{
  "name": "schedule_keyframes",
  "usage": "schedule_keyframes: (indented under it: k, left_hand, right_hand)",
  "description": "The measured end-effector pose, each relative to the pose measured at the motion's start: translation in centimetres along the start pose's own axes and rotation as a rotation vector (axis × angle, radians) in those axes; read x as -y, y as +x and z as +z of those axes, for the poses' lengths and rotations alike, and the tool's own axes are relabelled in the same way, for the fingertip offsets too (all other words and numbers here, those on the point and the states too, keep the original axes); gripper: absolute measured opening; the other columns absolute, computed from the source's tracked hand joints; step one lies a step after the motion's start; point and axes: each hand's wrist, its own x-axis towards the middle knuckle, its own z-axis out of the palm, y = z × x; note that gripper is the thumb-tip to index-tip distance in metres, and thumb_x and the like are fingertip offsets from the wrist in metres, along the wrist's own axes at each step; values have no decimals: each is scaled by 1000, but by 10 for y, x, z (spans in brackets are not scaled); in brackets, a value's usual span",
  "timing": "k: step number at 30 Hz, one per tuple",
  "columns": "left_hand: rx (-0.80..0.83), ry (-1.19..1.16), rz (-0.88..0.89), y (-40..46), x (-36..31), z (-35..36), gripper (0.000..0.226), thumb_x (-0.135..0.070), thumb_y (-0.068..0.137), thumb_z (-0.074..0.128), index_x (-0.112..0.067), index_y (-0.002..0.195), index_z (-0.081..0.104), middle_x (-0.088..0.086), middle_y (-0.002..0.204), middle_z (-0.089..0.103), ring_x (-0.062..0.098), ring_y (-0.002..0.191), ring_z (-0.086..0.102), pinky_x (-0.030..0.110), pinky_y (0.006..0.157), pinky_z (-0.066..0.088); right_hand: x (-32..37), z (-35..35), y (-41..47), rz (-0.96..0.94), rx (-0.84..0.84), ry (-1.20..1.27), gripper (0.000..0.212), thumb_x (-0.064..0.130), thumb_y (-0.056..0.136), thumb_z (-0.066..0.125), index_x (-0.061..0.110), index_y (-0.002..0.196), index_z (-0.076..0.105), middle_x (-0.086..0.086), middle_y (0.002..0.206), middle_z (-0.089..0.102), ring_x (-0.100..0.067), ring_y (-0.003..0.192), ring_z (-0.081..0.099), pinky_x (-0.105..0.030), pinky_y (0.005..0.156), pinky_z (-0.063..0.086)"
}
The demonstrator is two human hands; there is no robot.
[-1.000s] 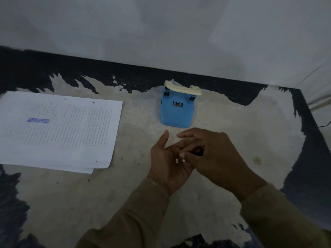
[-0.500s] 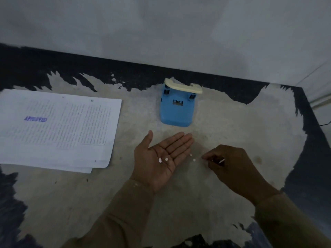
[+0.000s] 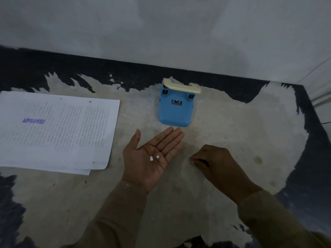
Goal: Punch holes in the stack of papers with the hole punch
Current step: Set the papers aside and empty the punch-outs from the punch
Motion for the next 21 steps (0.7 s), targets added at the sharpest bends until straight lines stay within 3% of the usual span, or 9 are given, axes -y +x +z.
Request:
schedule_keyframes:
  k: [6,11,13,16,19,21]
  left_hand:
    - [-11,-8,-18,1,4,2,80,-56,93,37,13,133,47,33,141,47,43,132,47,50,109,38]
    - [-29,-3,-35,1,7,3,81,-57,93,37,13,132,48,32,141,47,43,132,47,49,110,38]
    - [-40,6,-36,0,8,4,79,-56,93,37,13,131,48,32,141,48,42,131,48,49,111,38]
    - [-62,28,-45,-1,11,6,75,-52,95,37,13,130,50,32,139,50,42,130,50,47,111,36]
    - [-79,46,-76,-2,19,10,72,-50,96,36,12,129,52,31,138,52,41,128,52,45,106,45]
    - [-71,39,-103,-1,23,14,72,-51,96,36,11,128,54,30,137,53,39,126,54,37,95,55]
  right_hand:
    - [-7,8,-2,-10,-14,2,16,16,95,56,12,100,71,-7,95,66,-21,83,62,-33,78,52]
    - [-9,22,-6,42,83,-111,27,25,101,40,13,118,58,-7,117,57,-19,101,54,-27,94,43]
    - [-4,19,-5,86,4,-8,19,23,100,45,14,107,61,-4,105,60,-15,90,54,-28,84,45]
    - [7,5,-4,185,-168,264,11,26,95,54,21,88,62,6,80,62,-4,70,55,-10,63,40]
    - [32,-8,-2,77,-209,293,10,26,94,56,26,86,61,14,77,59,0,73,56,-5,64,40]
    - [47,-11,1,-28,-173,246,10,20,94,57,23,86,63,13,79,59,0,74,54,-7,67,39]
